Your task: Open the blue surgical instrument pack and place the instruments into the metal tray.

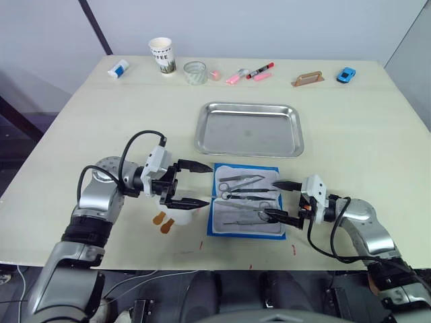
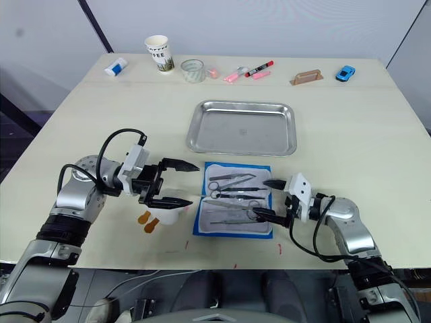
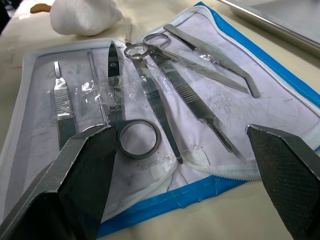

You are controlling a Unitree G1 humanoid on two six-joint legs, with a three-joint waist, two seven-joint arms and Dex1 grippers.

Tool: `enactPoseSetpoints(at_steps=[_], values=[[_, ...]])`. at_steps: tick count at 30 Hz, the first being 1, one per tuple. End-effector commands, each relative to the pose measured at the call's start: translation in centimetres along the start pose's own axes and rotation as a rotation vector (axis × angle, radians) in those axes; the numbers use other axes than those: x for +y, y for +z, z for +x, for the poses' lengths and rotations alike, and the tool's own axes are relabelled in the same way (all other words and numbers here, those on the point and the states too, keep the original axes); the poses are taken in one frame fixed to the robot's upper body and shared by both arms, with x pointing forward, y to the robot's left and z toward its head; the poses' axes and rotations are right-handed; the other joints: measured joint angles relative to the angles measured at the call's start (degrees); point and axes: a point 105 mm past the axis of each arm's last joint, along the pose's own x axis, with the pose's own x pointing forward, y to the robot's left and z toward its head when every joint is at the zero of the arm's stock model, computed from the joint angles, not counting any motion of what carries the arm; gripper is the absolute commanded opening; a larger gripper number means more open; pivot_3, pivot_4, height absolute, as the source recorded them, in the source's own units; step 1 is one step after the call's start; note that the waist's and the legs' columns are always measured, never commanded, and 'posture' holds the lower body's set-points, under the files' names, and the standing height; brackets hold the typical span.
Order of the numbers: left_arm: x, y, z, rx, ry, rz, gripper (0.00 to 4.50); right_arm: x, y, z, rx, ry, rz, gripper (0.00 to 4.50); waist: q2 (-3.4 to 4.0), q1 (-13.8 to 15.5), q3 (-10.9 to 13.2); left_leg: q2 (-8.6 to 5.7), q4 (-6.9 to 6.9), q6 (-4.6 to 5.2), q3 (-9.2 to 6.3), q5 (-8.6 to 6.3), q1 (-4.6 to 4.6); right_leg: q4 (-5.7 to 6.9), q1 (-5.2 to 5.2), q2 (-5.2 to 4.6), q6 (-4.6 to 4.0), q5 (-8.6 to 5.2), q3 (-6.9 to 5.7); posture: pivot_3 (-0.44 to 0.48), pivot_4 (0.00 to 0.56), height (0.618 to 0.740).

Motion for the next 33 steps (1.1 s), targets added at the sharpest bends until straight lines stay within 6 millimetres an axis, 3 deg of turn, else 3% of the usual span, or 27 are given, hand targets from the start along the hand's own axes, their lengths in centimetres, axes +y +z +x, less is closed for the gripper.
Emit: enactPoseSetpoints(at_steps=[1,8,20,33], values=[[-0.2,0.5,-0.1,-0.005,-0.042,0.029,4.47,0.1,-0.6,0.0,0.036,0.001,-0.024,4.50,0.00,0.00,0.00,0.00,0.00,0.00,0.00,0.00,0.00,0.00,0.00,0.00,0.00,0.00,0.00,0.000,0.150,0.718],[-0.2,0.4,0.0,-0.009,-0.040,0.025,4.47,0.1,-1.8,-0.2,0.129,-0.007,-0.022,4.50,0.00,0.00,0.00,0.00,0.00,0.00,0.00,0.00,0.01,0.01,0.01,0.00,0.00,0.00,0.00,0.000,0.150,0.718],[0.9,0.7,0.0,-0.049,0.011,0.019,4.47,0.4,-2.2,-0.1,0.136,-0.030,0.017,4.50,-0.03,0.02,-0.03,0.00,0.00,0.00,-0.01,0.00,0.03,0.01,0.02,0.00,0.00,0.00,-0.01,0.000,0.150,0.718],[3.3,-0.4,2.5,-0.017,0.005,0.026,4.47,0.6,-2.2,0.3,0.111,-0.038,0.029,4.50,-0.04,-0.02,-0.05,0.00,0.01,0.00,-0.02,0.00,0.04,0.01,0.04,0.03,0.00,0.00,-0.01,0.000,0.150,0.718]])
